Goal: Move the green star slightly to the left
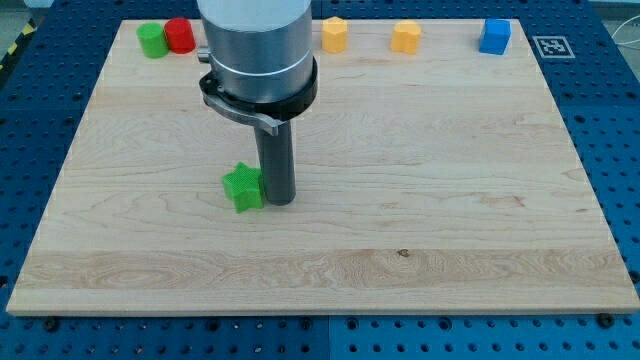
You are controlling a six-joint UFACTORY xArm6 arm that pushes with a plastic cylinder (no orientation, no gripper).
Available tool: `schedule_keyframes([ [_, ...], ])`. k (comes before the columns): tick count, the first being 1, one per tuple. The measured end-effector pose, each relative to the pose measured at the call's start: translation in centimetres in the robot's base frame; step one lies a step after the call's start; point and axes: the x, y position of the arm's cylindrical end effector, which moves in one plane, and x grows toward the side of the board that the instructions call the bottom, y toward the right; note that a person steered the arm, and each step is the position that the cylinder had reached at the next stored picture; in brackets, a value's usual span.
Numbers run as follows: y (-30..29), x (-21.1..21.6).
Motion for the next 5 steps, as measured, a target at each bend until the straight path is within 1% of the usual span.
schedule_keyframes([
  [1, 2.5, 1.5],
  [2, 1.9, 1.9],
  [3, -1.9, 0.0],
  [4, -5.5, -1.0],
  [5, -6.8, 0.2],
])
